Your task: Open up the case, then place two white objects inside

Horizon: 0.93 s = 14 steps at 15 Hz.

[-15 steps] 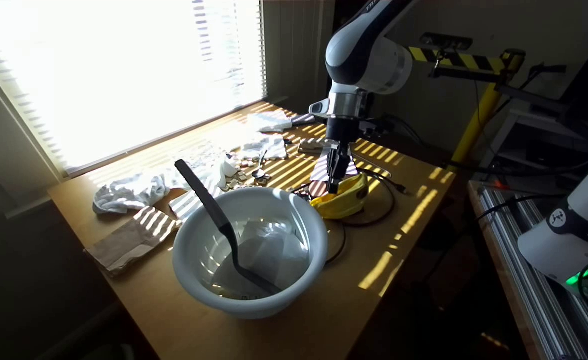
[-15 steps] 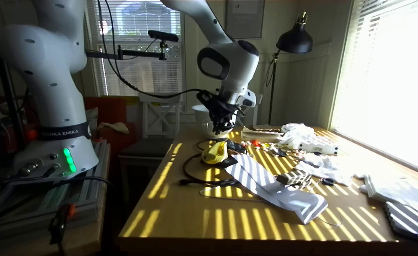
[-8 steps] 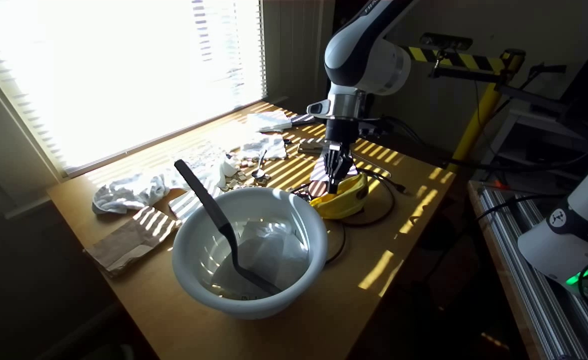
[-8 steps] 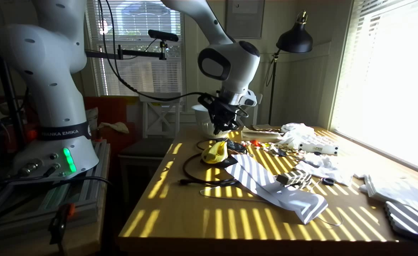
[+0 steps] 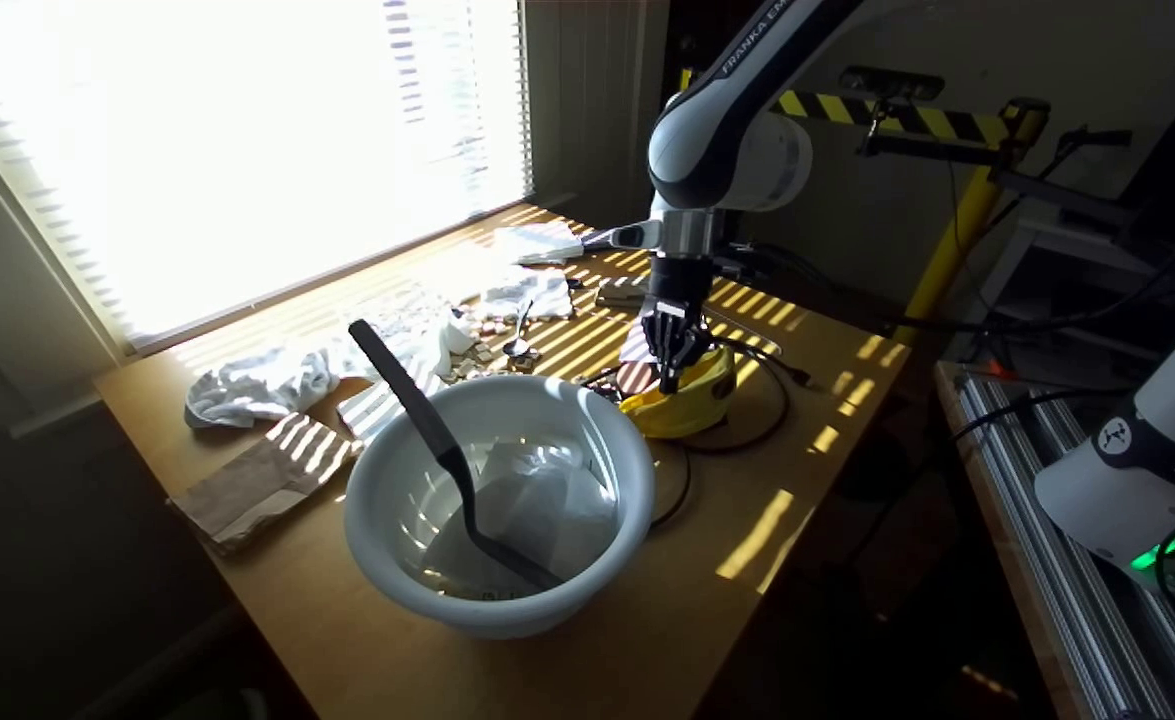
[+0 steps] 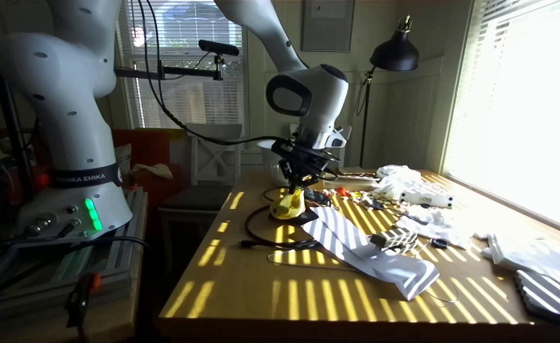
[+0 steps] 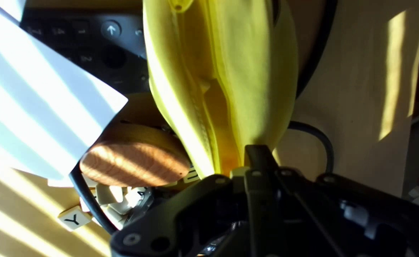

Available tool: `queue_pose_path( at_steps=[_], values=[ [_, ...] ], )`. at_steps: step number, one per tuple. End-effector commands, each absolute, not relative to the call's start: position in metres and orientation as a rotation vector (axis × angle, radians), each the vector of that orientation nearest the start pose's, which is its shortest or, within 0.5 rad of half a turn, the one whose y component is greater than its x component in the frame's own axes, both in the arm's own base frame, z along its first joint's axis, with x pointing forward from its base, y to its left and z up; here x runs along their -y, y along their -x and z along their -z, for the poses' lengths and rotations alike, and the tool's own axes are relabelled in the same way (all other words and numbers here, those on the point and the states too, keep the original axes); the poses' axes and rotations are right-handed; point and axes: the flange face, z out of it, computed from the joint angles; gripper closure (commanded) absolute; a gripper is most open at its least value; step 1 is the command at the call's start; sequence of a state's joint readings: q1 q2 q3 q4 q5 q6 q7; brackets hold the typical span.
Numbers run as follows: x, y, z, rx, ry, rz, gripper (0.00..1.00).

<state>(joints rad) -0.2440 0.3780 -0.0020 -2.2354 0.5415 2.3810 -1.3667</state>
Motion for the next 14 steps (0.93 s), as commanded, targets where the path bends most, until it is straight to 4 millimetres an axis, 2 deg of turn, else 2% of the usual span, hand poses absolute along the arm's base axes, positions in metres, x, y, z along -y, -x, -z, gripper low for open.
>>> queue_pose_path(
  at_steps=[1, 10, 14],
  values=[
    [0.129, -0.514, -0.179, 0.965, 2.632, 0.135, 1.0],
    [0.13, -0.507, -0.155, 0.991, 2.661, 0.057, 1.0],
    [0.128, -0.505, -0.157, 1.0, 2.651, 0.028, 1.0]
  ],
)
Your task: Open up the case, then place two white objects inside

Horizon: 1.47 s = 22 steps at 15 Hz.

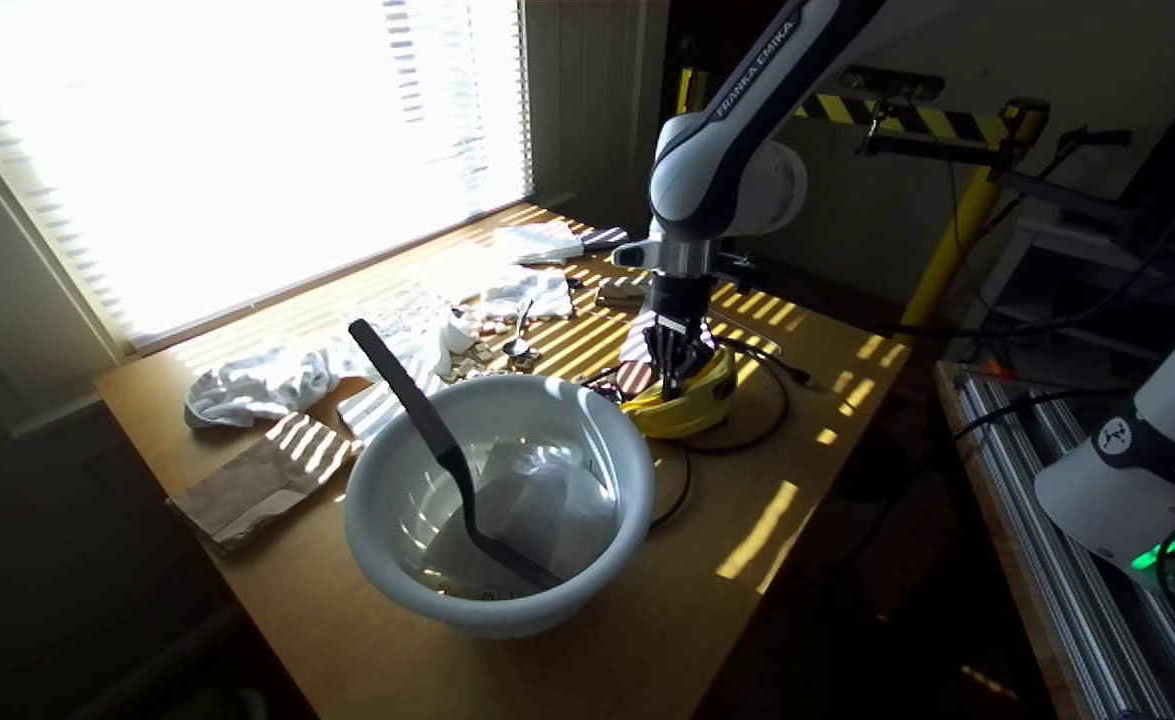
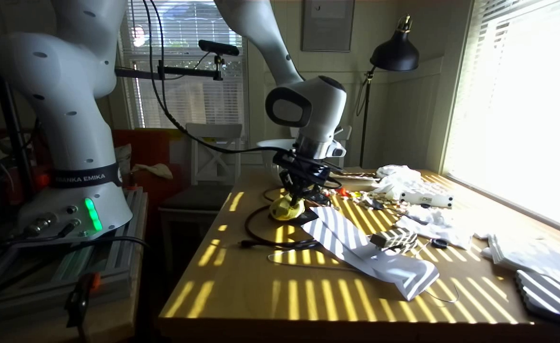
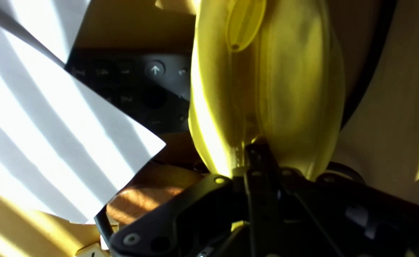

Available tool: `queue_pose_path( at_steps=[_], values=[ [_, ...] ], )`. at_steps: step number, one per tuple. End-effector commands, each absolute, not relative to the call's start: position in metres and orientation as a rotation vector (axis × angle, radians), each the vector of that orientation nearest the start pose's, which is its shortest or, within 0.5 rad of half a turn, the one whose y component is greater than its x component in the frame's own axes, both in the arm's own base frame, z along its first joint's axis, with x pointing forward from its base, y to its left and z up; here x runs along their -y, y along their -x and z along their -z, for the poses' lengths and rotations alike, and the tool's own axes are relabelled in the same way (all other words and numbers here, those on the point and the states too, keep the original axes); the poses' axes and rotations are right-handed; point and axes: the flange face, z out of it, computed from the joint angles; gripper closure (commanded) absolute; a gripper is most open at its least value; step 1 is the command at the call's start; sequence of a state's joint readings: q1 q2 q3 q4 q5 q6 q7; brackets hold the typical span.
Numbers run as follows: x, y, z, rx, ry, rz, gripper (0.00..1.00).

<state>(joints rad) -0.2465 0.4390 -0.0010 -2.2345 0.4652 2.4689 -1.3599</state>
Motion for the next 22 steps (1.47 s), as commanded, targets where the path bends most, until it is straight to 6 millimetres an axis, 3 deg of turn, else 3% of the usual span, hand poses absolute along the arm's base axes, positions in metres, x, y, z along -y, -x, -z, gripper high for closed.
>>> queue_pose_path(
  at_steps=[1, 8, 12, 22],
  values=[
    [0.127, -0.505, -0.161, 1.006, 2.642, 0.03, 1.0],
    [0.128, -0.517, -0.161, 1.034, 2.846, 0.172, 1.0],
    [0.118, -0.506, -0.15, 1.038, 2.808, 0.05, 1.0],
    [0.107, -0.509, -0.159, 0.927, 2.717, -0.119, 1.0]
  ],
)
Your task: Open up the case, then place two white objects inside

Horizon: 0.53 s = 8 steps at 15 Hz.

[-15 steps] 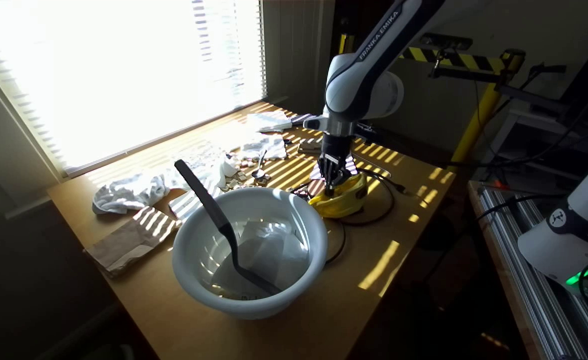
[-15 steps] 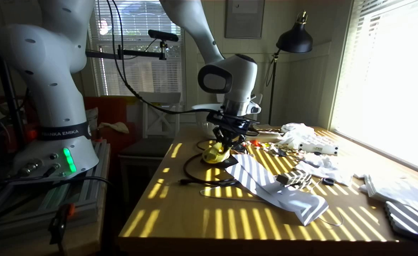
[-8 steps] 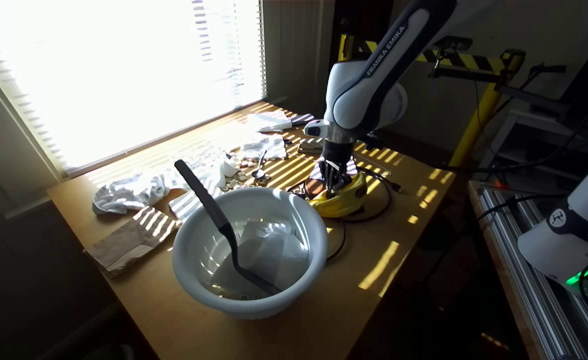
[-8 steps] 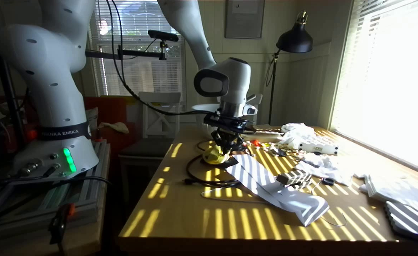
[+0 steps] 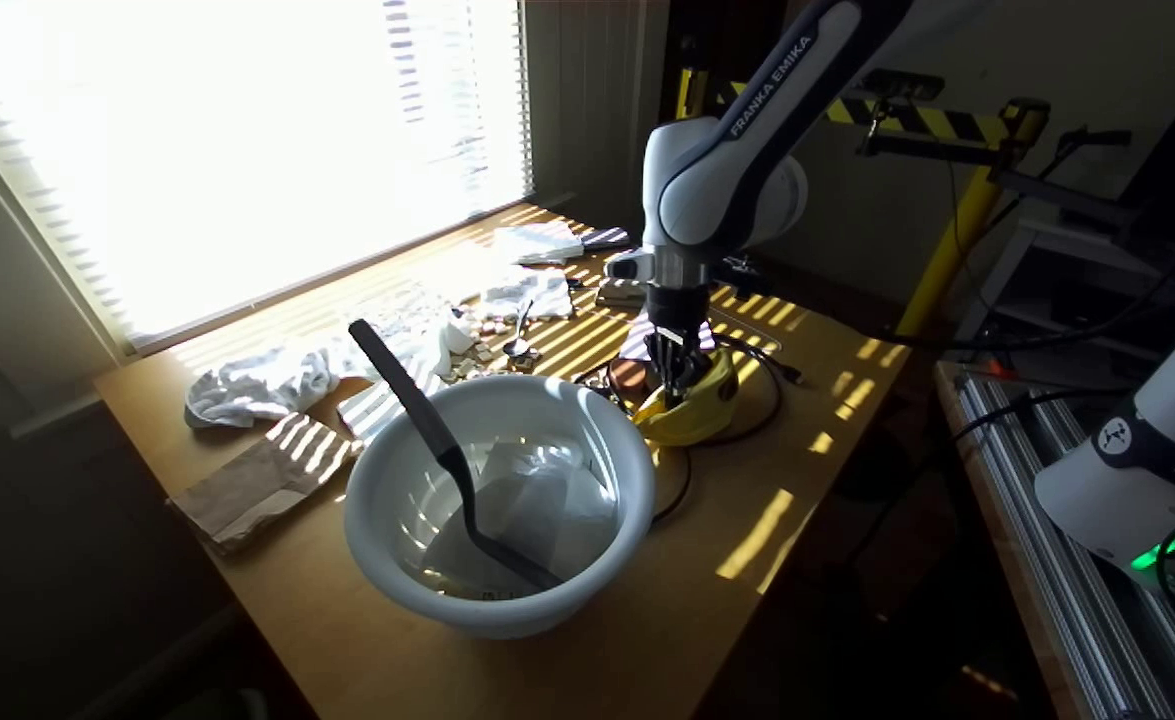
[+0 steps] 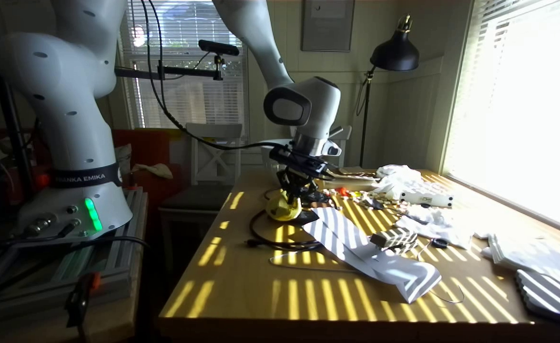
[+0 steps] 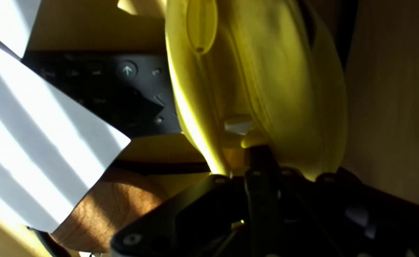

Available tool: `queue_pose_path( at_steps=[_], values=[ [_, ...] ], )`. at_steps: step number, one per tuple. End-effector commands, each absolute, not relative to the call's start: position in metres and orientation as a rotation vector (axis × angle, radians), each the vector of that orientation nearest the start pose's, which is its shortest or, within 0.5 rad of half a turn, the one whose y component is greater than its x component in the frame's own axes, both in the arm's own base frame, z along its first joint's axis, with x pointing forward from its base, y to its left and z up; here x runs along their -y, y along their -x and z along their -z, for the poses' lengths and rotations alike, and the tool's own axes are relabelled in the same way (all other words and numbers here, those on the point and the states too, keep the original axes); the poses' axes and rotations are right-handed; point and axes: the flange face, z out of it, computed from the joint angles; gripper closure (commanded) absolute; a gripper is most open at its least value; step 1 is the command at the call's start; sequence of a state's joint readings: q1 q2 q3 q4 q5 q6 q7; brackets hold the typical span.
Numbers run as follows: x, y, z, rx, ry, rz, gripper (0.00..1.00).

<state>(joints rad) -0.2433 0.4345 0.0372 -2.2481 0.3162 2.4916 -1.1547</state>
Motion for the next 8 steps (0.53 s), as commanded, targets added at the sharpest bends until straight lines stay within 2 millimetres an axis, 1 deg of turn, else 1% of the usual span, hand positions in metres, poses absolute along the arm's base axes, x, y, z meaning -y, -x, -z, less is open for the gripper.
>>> queue_pose_path(
  at_steps=[1, 2, 3, 4, 8],
  values=[
    [0.107, -0.5085, -0.159, 0.921, 2.715, -0.134, 1.0],
    [0.1069, -0.5081, -0.1591, 0.91, 2.716, -0.15, 0.74],
    [0.1068, -0.5084, -0.1592, 0.901, 2.715, -0.156, 0.73],
    [0.1069, -0.5086, -0.1597, 0.889, 2.715, -0.161, 0.68],
    [0.1082, -0.5118, -0.1643, 0.889, 2.712, -0.14, 0.4]
  ],
)
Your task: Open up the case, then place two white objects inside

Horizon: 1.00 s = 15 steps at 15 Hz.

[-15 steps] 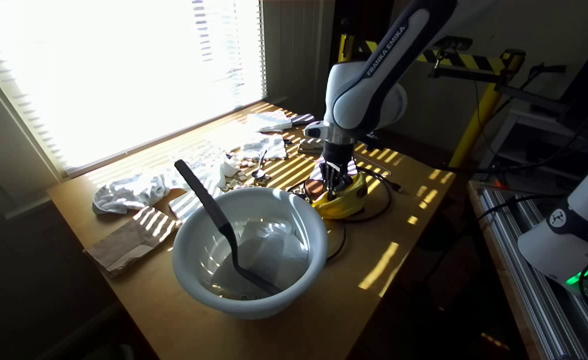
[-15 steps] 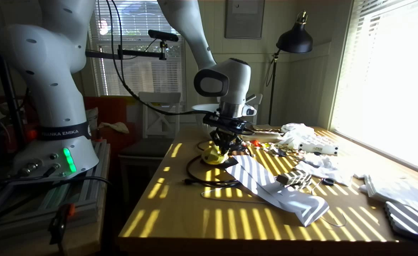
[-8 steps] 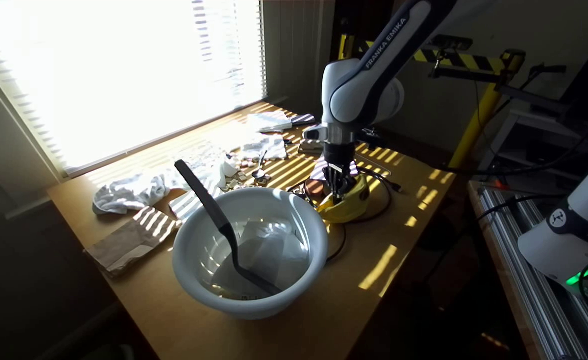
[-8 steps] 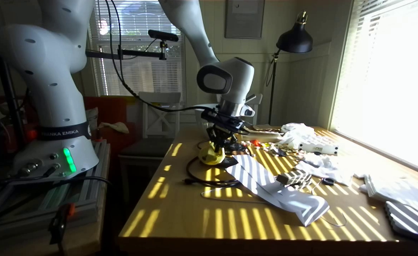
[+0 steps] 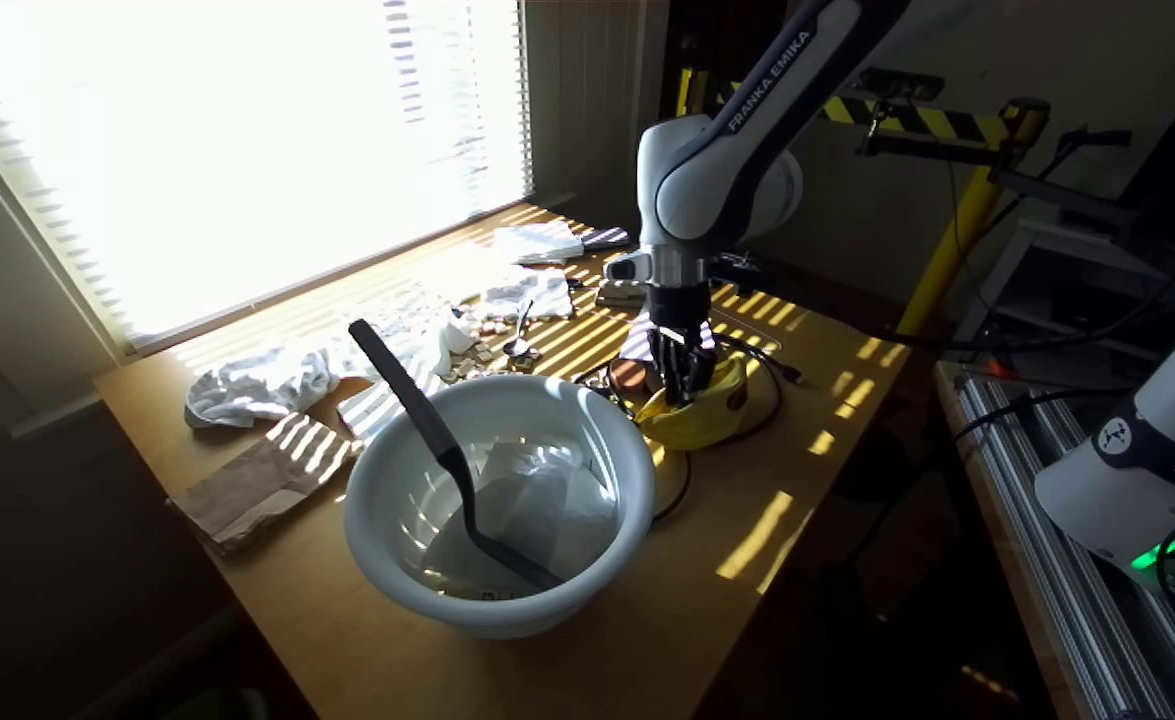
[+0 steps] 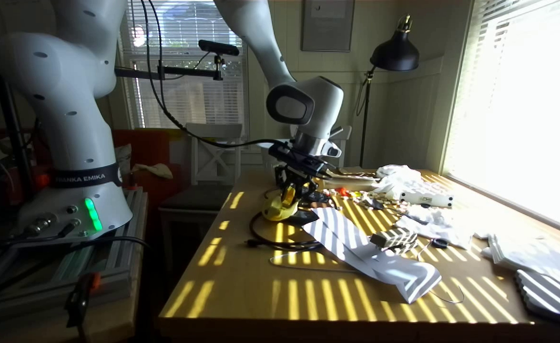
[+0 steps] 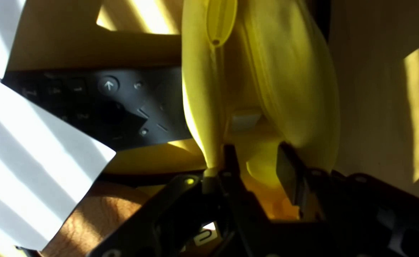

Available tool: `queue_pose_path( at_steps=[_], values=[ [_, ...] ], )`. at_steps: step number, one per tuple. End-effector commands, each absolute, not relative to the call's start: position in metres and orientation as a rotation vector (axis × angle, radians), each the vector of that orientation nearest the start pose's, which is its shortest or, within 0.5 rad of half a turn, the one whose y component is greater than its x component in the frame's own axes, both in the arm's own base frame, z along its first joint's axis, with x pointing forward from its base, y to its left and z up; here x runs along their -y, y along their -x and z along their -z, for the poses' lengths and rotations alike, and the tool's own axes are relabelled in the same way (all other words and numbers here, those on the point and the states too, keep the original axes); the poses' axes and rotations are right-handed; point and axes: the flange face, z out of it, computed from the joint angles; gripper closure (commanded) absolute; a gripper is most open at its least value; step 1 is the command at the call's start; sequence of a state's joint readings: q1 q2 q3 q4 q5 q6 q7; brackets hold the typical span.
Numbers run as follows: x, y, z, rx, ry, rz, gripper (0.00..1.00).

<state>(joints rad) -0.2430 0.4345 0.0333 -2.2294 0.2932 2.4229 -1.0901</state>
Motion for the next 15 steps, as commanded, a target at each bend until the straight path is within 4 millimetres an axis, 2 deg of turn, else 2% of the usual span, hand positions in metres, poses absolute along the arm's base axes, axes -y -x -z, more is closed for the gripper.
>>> queue_pose_path(
  at_steps=[1, 6, 12, 15],
  values=[
    [0.109, -0.513, -0.166, 0.891, 2.714, -0.135, 0.32],
    [0.113, -0.52, -0.171, 0.886, 2.731, -0.114, 0.0],
    [0.116, -0.523, -0.178, 0.868, 2.74, -0.093, 0.0],
    [0.124, -0.534, -0.203, 0.695, 2.779, 0.095, 0.0]
  ],
)
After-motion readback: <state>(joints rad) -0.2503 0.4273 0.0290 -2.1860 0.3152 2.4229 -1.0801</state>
